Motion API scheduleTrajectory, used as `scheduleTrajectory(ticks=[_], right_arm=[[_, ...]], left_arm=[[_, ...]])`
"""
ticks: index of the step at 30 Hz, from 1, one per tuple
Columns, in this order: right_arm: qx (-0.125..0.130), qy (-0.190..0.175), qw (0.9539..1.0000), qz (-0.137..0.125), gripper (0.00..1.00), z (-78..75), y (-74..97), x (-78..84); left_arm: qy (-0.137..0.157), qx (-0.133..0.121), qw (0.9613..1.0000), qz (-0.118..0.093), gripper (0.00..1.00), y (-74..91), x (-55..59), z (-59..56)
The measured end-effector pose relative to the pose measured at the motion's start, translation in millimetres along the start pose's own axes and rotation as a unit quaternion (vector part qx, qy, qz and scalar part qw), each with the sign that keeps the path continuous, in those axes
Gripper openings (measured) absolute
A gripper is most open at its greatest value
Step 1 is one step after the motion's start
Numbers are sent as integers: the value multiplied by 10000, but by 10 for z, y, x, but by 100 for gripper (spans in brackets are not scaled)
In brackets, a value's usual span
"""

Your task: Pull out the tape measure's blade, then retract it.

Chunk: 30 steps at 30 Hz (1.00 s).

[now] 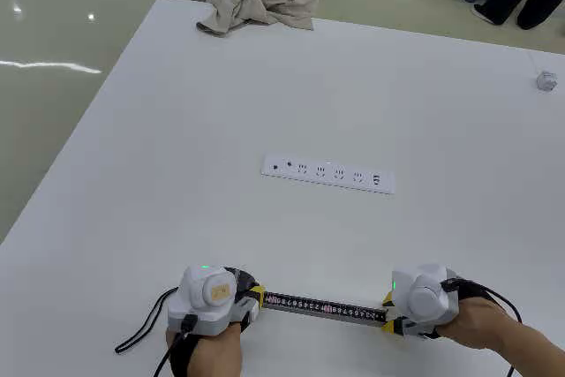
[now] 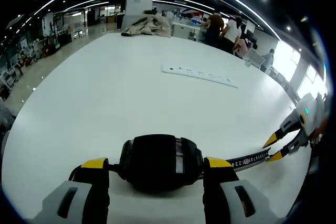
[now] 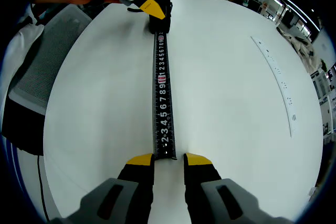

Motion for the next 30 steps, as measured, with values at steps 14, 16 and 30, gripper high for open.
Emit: scheduleTrajectory(ticks=[14, 16, 30], right_arm=[[-69, 38, 10000, 12, 16, -4, -7, -17], [-72, 62, 10000, 23, 16, -5, -12, -15], [-94, 195, 9997, 73, 16, 10, -6, -31]], left_arm=[[-37, 61, 10000, -8, 65, -21, 10, -37], [-37, 65, 10000, -2, 65, -24, 12, -36], [-55, 88, 9999, -13, 63, -22, 16, -42]])
Point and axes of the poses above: the centre of the closed fingertips' face, and the gripper's own axes: y roughly backward along the fingers, z roughly to its left, x roughly out of its underside, the point moved 8 cm from there along y, roughly backward along the fingers, and after that the axes turned 9 degrees about y, right-handed, at the moved point
